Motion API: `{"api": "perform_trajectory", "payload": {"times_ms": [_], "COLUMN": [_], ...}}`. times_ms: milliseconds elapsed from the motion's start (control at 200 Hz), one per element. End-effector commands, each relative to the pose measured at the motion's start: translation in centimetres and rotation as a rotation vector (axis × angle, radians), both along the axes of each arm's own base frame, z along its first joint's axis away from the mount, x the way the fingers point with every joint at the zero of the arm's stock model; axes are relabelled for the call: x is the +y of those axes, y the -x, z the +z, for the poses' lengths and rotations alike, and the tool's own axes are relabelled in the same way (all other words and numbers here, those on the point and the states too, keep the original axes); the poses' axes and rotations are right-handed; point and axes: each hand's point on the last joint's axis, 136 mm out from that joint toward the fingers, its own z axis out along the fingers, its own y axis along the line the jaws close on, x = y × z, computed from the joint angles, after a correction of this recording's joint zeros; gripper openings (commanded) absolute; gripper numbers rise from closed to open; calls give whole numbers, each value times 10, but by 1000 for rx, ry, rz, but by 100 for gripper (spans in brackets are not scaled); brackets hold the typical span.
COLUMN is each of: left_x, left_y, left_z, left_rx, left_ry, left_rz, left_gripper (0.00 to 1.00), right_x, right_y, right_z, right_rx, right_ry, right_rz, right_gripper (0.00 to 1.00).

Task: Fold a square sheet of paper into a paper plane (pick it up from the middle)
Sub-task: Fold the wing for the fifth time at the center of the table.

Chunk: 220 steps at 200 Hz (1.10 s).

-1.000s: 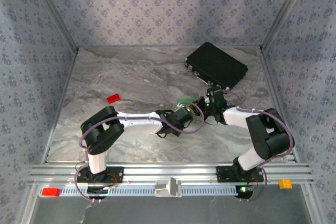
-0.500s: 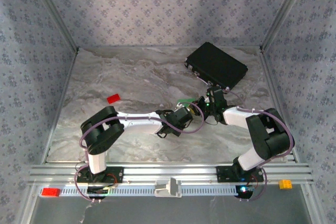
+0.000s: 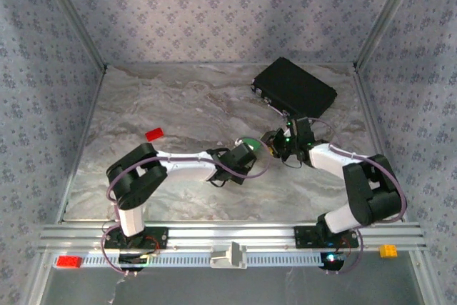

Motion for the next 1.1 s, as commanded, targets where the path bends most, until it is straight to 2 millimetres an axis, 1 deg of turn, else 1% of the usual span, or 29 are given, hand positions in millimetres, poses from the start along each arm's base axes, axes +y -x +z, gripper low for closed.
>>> {"api": "perform_trajectory", "payload": {"times_ms": [0,170,490,710,929,1094], "left_x": [-4,-6,-9,-16,-18,-18], "left_y": [3,3,5,8,10,11], "left_z": [7,4,-3,-11,-20,-25], "left_rx": [32,67,165,256,367,424], "left_ry": [68,91,159,217,296,328], "left_rz": [3,1,-11,-33,-39,-46], "left_gripper": [0,0,0,0,0,0], "right_x": [-11,-12,-13,-8,0,9], "right_y": [3,8,19,24,24,22], "right_z": [4,4,-7,-11,-12,-7], "right_rx": [-2,0,14,-17,-102,-155], "right_ry": [56,69,82,104,154,139], "right_rz": [8,23,50,95,160,213], "right_gripper": [34,35,34,28,22,19]}}
